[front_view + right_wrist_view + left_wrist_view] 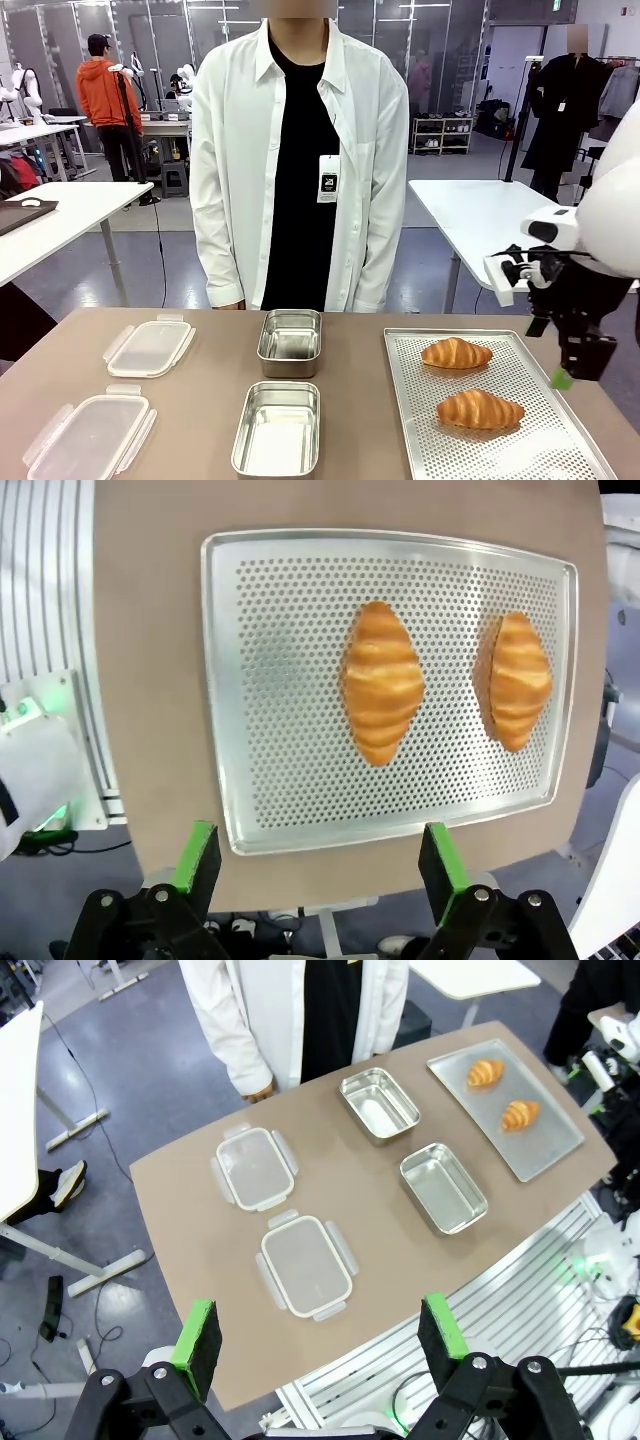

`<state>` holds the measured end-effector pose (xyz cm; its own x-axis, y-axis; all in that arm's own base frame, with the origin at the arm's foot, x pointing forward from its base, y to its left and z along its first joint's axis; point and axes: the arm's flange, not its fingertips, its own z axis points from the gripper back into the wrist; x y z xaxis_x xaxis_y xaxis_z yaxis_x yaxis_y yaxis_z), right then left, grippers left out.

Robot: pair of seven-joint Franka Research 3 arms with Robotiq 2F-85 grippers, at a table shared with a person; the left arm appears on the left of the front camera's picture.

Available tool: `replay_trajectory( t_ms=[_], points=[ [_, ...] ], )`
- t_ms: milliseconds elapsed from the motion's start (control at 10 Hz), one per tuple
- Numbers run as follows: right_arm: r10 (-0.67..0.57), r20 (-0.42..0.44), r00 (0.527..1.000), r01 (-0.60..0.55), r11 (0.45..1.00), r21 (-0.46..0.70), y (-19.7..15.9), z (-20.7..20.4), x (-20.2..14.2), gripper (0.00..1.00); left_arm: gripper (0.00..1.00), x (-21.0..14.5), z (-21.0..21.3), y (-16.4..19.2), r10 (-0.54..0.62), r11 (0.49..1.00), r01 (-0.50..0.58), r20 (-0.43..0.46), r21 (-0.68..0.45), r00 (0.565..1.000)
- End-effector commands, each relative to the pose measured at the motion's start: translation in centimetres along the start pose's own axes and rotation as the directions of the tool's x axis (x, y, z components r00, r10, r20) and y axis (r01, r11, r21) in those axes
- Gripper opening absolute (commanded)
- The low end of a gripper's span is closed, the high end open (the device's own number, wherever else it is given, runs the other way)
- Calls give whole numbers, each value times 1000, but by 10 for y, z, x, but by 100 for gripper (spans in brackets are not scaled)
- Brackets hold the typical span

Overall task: Place the bread into the airtight container.
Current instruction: Pick up a Butter Roll and place it into an empty Airtight Container.

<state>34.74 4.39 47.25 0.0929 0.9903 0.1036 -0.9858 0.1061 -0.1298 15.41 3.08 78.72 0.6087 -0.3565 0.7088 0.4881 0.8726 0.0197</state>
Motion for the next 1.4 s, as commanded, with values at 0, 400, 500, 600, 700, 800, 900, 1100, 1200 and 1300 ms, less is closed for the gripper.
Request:
replay_trajectory(
  t_ms=[0,400,500,600,700,800,900,1100,1200,1300],
  points=[
    [37,49,998,-38,999,18,16,-59,-9,100,100,-1,1,-1,-11,1000,11,-1,0,1000],
    [25,11,1000,-25,1000,-11,8,-118,-3,100,100,-1,1,-1,-11,1000,11,-1,0,1000],
    [26,2,1000,-26,1000,-15,5,-133,-1,100,100,-1,1,-1,-11,1000,11,-1,0,1000],
    [44,12,999,-44,999,-13,5,-146,-2,100,100,-1,1,-1,-11,1000,11,-1,0,1000],
    [36,5,999,-36,999,-5,3,-157,-2,100,100,-1,1,-1,-11,1000,11,-1,0,1000],
    [35,8,999,-35,999,0,2,-165,-2,100,100,-1,1,-1,-11,1000,11,-1,0,1000],
    [34,-5,999,-34,999,6,1,-173,-2,100,100,-1,1,-1,-11,1000,11,-1,0,1000],
    [36,-12,999,-36,999,13,-3,-182,-1,100,100,-1,1,-1,-11,1000,11,-1,0,1000],
    [42,-26,999,-42,999,4,-3,-186,-1,100,100,-1,1,-1,-11,1000,11,-1,0,1000],
    [42,-21,999,-42,999,-11,-5,-189,0,100,100,-1,1,-1,-11,1000,11,-1,0,1000]
  ],
)
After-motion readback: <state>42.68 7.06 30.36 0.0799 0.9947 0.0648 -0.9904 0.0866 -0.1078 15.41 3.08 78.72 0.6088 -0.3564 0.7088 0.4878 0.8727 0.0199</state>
